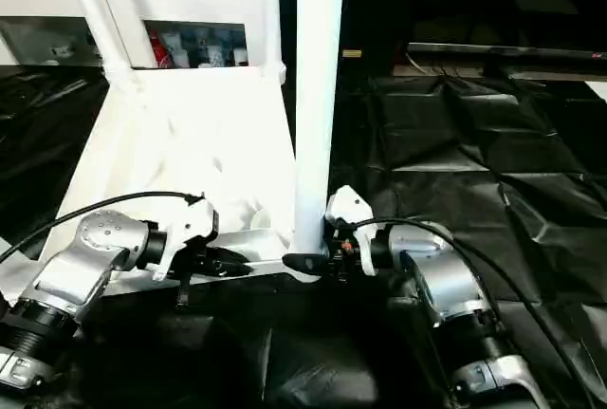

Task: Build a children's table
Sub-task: Rotate leg to tighten

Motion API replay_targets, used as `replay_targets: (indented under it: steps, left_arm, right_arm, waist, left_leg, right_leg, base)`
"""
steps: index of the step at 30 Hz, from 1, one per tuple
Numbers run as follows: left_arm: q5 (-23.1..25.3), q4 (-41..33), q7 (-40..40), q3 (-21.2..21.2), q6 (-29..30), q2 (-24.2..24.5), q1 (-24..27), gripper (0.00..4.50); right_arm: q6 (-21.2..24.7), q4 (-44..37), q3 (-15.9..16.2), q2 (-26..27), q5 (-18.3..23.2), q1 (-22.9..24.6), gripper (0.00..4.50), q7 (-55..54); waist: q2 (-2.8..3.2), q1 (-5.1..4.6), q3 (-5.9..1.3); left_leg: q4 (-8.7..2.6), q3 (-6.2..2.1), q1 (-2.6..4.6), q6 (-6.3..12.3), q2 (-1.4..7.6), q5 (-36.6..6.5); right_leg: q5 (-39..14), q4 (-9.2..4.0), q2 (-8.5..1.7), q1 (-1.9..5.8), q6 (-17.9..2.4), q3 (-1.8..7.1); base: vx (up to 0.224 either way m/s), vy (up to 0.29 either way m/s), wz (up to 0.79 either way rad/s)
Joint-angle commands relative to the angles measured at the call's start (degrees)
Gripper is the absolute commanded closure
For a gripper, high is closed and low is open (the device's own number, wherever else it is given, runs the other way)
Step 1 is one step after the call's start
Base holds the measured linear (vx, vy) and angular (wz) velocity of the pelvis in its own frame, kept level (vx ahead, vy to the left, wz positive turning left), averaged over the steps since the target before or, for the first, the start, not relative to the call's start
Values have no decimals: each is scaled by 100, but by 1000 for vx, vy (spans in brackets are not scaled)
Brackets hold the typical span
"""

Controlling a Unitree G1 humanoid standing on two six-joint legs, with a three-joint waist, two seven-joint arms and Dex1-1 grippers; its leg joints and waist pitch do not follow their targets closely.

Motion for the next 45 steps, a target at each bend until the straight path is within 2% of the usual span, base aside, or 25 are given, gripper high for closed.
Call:
replay_targets:
  steps: [1,2,3,4,5,6,7,8,10,11,13,17,19,20,24,27,28,29,32,34,37,38,40,45]
  left_arm:
    - [-24,-2,387,-205,54,-506,-185,450]
    - [9,101,766,-124,143,-734,-278,450]
    - [9,101,766,-124,143,-734,-278,450]
    - [49,231,1142,-46,242,-951,-390,450]
    - [139,450,1737,67,364,-1264,-568,450]
    - [166,506,1889,93,387,-1337,-612,450]
    - [194,572,2045,110,397,-1421,-665,450]
    - [248,638,2216,102,350,-1511,-720,450]
    - [305,693,2392,56,275,-1654,-784,450]
    - [290,676,2377,40,285,-1692,-783,450]
    - [281,623,2327,14,280,-1747,-760,450]
    - [289,537,2128,-26,241,-1712,-686,450]
    - [257,431,1833,-83,152,-1547,-579,450]
    - [191,333,1611,-110,114,-1424,-505,450]
    - [15,98,1026,-176,-6,-1115,-334,450]
    - [-30,-11,537,-283,-164,-814,-231,450]
    - [-34,-16,503,-287,-166,-798,-226,450]
    - [-62,-26,197,-311,-232,-633,-196,450]
    - [-94,-25,-41,-308,-248,-502,-195,450]
    - [-93,-25,-119,-307,-256,-447,-203,450]
    - [-138,3,-311,-268,-288,-315,-237,450]
    - [-158,17,-369,-250,-310,-274,-257,450]
    - [-174,14,-395,-243,-313,-258,-261,450]
    - [-205,23,-447,-235,-327,-226,-257,450]
  right_arm:
    - [47,123,312,488,-37,3,178,-404]
    - [78,389,156,774,-157,-54,178,-1116]
    - [78,389,156,774,-157,-54,178,-1116]
    - [120,601,12,1019,-205,-120,178,-1666]
    - [227,865,-214,1372,-224,-234,178,-2422]
    - [266,922,-271,1457,-219,-267,178,-2599]
    - [304,986,-339,1563,-217,-314,178,-2825]
    - [319,1066,-403,1689,-241,-382,178,-3114]
    - [178,1179,-302,1787,-378,-507,178,-3238]
    - [130,1193,-273,1802,-401,-534,178,-3222]
    - [122,1180,-319,1874,-304,-570,123,-3127]
    - [139,997,-279,1845,-213,-534,100,-2742]
    - [128,830,-154,1647,-188,-480,90,-2390]
    - [175,673,-40,1450,-136,-425,66,-2046]
    - [38,322,231,915,-84,-290,66,-1182]
    - [-76,238,247,519,-68,-294,66,-696]
    - [-75,234,248,495,-66,-296,66,-655]
    - [-77,199,289,219,-49,-308,66,-186]
    - [-63,176,353,-5,-54,-316,66,214]
    - [-54,166,391,-75,-66,-318,66,352]
    - [-125,206,542,-197,-111,-356,66,616]
    - [-158,266,544,-166,-101,-394,80,649]
    - [-135,274,532,-142,-68,-409,80,674]
    - [-2,208,530,-57,28,-407,125,776]
  waist:
    - [-28,-33,-261]
    - [-28,-53,-239]
    - [-45,-69,-229]
    - [-45,-89,-222]
    - [-54,-140,-201]
    - [-55,-166,-195]
    - [-69,-177,-212]
    - [-37,-171,-211]
    - [-52,-176,-214]
    - [-52,-170,-213]
    - [-51,-163,-220]
    - [-43,-150,-241]
    - [-43,-148,-243]
    - [-70,-136,-250]
    - [-49,-107,-280]
    - [-23,-90,-315]
    - [-23,-90,-315]
    - [-22,-75,-327]
    - [-6,-44,-345]
    - [-20,-33,-334]
    - [-20,10,-302]
    - [-23,19,-300]
    - [-17,15,-296]
    - [-31,24,-323]
  left_leg:
    - [-428,-101,79,168,326,-1355]
    - [-442,-106,97,80,322,-1482]
    - [-446,-109,102,42,316,-1575]
    - [-458,-140,104,-40,308,-1724]
    - [-464,-147,115,-117,294,-1858]
    - [-467,-159,124,-154,285,-1945]
    - [-459,-182,124,-152,271,-1958]
    - [-464,-186,120,-113,281,-1957]
    - [-456,-179,132,-82,270,-2025]
    - [-455,-177,123,-53,270,-2015]
    - [-460,-170,105,-5,275,-1949]
    - [-471,-149,78,61,295,-1744]
    - [-474,-144,66,92,299,-1677]
    - [-461,-130,58,143,298,-1601]
    - [-428,-116,30,305,303,-1252]
    - [-393,-94,32,459,308,-852]
    - [-393,-94,32,459,308,-852]
    - [-376,-89,22,516,314,-682]
    - [-348,-79,15,661,332,-504]
    - [-350,-75,15,673,333,-559]
    - [-372,-70,45,529,345,-909]
    - [-380,-72,59,458,346,-987]
    - [-394,-80,59,382,351,-1044]
    - [-369,-78,37,430,336,-739]
  right_leg:
    - [-1439,-484,-488,190,-1318,270]
    - [-1792,-521,-493,163,-1235,275]
    - [-2007,-543,-497,152,-1183,279]
    - [-2415,-564,-508,154,-1048,267]
    - [-2738,-595,-501,111,-936,267]
    - [-2938,-617,-502,94,-874,262]
    - [-3165,-652,-521,115,-736,248]
    - [-3162,-667,-526,100,-682,256]
    - [-3201,-692,-513,73,-627,260]
    - [-3170,-695,-512,71,-616,263]
    - [-3028,-687,-511,79,-638,276]
    - [-2397,-619,-493,103,-826,287]
    - [-2200,-595,-490,124,-897,289]
    - [-2042,-591,-492,143,-931,295]
    - [-1459,-525,-494,193,-1079,290]
    - [-784,-457,-479,208,-1289,283]
    - [-784,-457,-479,208,-1289,283]
    - [-348,-396,-462,237,-1441,268]
    - [167,-329,-451,243,-1592,245]
    - [106,-338,-453,240,-1605,239]
    - [-550,-399,-474,212,-1536,249]
    - [-722,-412,-479,205,-1504,255]
    - [-824,-415,-474,203,-1469,258]
    - [-402,-366,-474,230,-1503,257]
  base:
    - [0,0,0]
    - [0,0,0]
    - [0,0,0]
    - [0,0,0]
    - [-56,4,-5]
    - [-56,4,-5]
    - [-57,8,-6]
    - [0,0,0]
    - [0,0,0]
    - [0,0,0]
    - [0,0,0]
    - [0,0,0]
    - [0,0,0]
    - [0,0,0]
    - [0,0,0]
    - [0,0,0]
    - [0,0,0]
    - [0,0,0]
    - [0,0,0]
    - [0,0,0]
    - [0,0,0]
    - [0,0,0]
    - [0,0,0]
    - [0,0,0]
